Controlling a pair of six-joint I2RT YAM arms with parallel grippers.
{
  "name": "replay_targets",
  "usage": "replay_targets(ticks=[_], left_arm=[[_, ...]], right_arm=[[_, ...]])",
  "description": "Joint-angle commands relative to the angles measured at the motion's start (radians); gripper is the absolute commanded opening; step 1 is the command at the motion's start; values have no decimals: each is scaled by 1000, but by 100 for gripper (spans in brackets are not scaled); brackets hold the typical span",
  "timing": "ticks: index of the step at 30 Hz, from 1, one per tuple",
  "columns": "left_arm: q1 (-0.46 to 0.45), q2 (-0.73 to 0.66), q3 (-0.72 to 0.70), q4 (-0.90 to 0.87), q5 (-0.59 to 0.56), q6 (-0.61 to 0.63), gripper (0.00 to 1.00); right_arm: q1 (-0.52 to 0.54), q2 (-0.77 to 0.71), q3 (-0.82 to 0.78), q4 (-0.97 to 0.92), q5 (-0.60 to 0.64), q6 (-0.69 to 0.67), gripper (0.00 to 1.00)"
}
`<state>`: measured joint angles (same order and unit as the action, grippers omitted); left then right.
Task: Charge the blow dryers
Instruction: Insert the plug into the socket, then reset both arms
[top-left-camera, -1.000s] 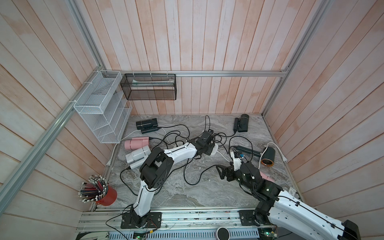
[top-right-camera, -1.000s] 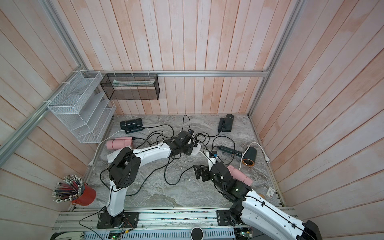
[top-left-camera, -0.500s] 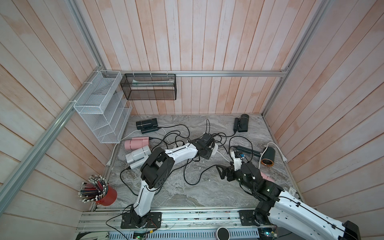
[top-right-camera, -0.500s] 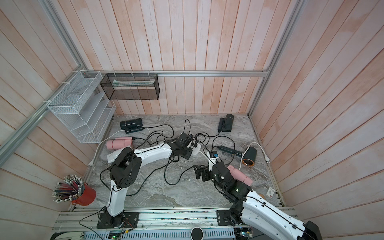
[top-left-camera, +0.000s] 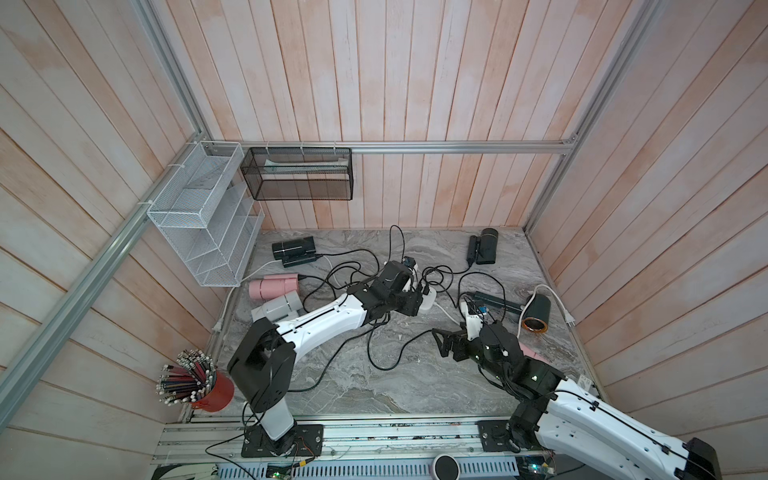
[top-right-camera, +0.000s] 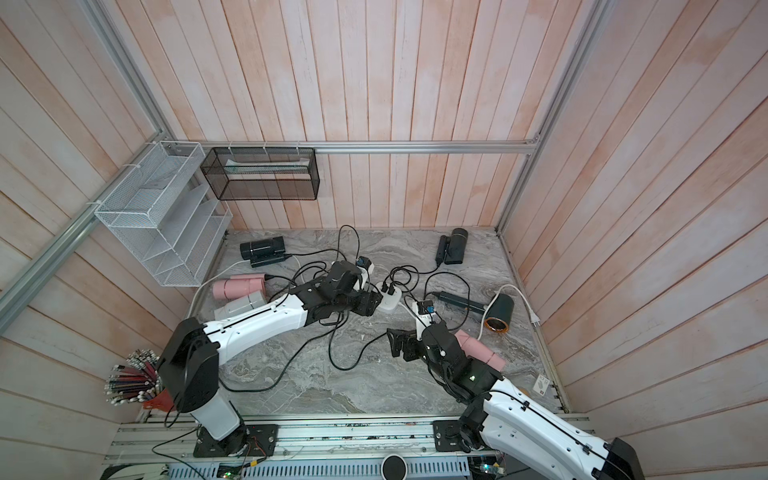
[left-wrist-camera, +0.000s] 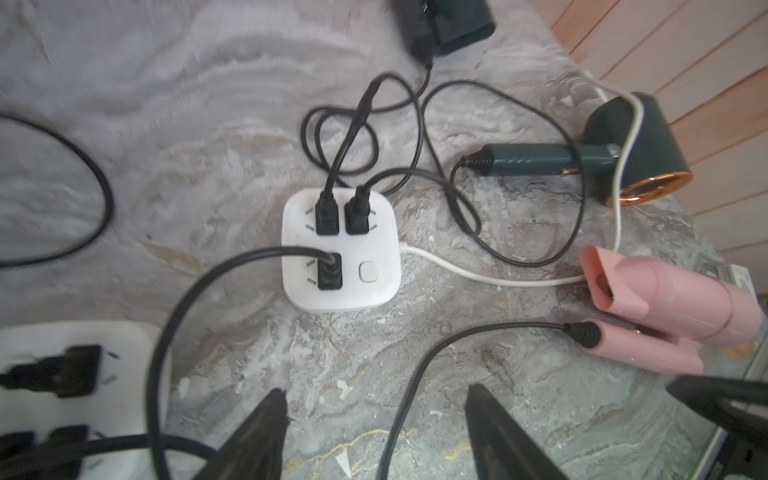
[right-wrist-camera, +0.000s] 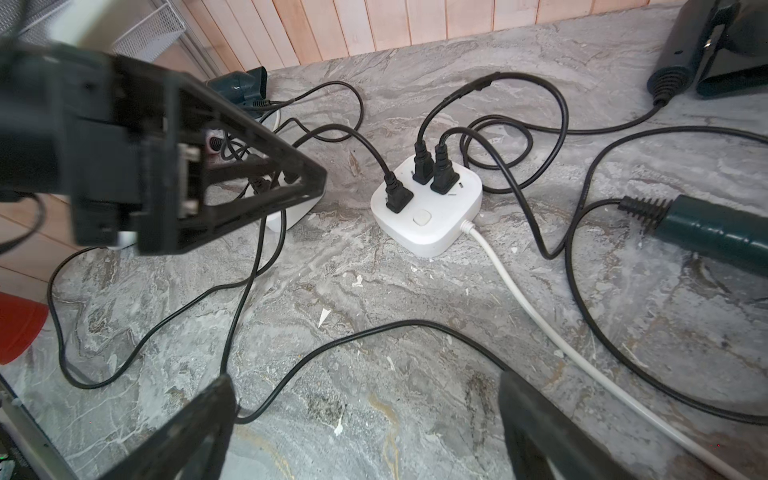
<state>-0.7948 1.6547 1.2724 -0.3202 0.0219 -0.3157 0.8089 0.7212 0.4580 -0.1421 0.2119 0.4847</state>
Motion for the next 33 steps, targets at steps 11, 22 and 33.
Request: replay_targets(ticks=[11,22,33], left_arm=[[130,-378,-281,113,-35,-55,100],[235,-632,-606,221,-232,-38,100],[394,-791,-863,433,-330,112,100]], right_arm=[[-4,20,89,116,287,-113,96],[-4,103,85,232,440,-252,98],[-226,113,-44,450,339,-297,98]])
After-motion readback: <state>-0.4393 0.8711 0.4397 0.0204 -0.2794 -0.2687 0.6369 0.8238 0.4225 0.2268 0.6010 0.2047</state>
